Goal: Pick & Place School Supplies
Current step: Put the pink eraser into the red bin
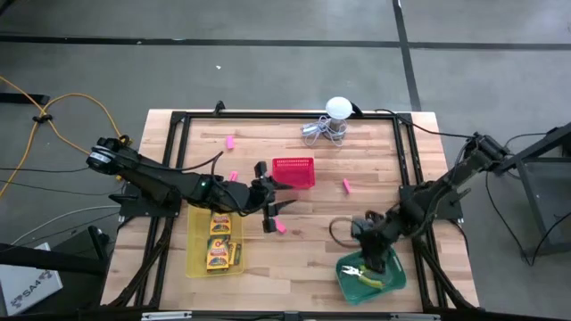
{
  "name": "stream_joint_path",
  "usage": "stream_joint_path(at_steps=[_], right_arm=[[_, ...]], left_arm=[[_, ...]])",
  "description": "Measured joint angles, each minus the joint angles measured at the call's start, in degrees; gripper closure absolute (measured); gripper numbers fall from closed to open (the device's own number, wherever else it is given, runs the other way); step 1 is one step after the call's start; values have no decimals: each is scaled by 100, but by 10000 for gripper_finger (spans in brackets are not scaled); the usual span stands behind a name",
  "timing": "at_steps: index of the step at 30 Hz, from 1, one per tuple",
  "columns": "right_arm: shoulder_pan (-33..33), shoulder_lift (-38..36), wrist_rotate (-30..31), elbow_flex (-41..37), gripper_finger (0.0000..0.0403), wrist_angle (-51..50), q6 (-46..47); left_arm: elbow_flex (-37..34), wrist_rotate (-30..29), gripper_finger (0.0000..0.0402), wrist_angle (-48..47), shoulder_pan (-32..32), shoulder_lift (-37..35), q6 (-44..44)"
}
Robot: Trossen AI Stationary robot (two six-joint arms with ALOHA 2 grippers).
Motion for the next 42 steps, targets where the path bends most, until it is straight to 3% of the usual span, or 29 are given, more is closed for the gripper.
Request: stream_joint_path(at_steps=[7,17,27,42], right_arm=[[-919,-156,1363,0,260,-952,2],[-2445,19,1912,-2,260,-1326,-228],[-3544,592,1767,0,260,-1320,-542],[-4043,1512,1332,0,260,-1281,-604]], left_arm=[[0,-129,242,-62,-1,0,-196],[0,-127,242,-542,-82,0,-688],[0,-126,242,-1078,-82,0,-916],[0,-122,242,-1217,-82,0,-915]])
